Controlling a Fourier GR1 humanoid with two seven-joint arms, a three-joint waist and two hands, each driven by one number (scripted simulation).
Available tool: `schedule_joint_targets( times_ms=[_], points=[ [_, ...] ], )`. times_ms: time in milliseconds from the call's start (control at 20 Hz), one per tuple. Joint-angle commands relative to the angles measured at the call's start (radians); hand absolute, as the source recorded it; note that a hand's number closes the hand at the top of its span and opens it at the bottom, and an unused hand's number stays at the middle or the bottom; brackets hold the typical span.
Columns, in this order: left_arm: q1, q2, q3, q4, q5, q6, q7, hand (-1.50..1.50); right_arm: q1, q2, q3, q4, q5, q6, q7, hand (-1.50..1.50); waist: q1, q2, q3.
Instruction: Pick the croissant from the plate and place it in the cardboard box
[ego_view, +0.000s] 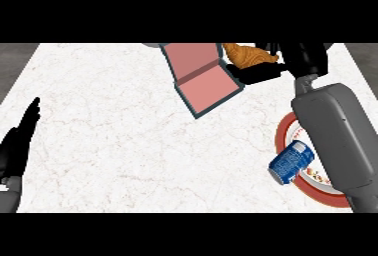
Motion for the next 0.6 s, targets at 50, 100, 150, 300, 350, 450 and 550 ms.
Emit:
schedule_joint_targets(
  times_ms=[50,100,150,300,350,450,550],
  points=[
    [-0.046,-0.062,-0.028,0.056,-0.047,0.029,-0.025,0.00,-0.218,0.104,-0.041,0.185,0.010,-0.016,0.071,1.50,0.013,0.008,0.000],
    [0.017,-0.039,-0.007,-0.019,-0.019,0.005,-0.006,0.00,-0.229,0.117,-0.058,0.213,0.002,-0.027,0.068,1.50,0.020,0.005,0.000],
    [-0.017,-0.014,-0.009,-0.035,-0.024,-0.017,0.035,0.00,-0.250,0.140,-0.075,0.234,-0.005,-0.038,0.100,1.50,0.018,0.005,0.001],
    [-0.017,-0.060,-0.017,0.024,-0.052,0.019,-0.032,0.00,-0.331,0.158,-0.130,0.403,-0.035,-0.062,0.049,1.50,0.024,0.010,0.000],
    [-0.031,-0.039,-0.027,-0.041,-0.050,0.000,0.031,0.00,-0.337,0.139,-0.162,0.493,-0.042,-0.111,-0.029,1.50,0.041,0.015,0.001],
    [-0.016,-0.040,-0.002,0.009,-0.040,-0.007,-0.017,0.00,-0.409,0.171,-0.185,0.560,-0.057,-0.119,-0.022,1.50,0.039,0.015,0.000],
    [-0.053,-0.056,-0.001,0.037,-0.039,-0.006,-0.040,0.00,-0.452,0.199,-0.181,0.664,-0.025,-0.168,-0.025,1.50,0.044,0.020,0.000]
  ],
)
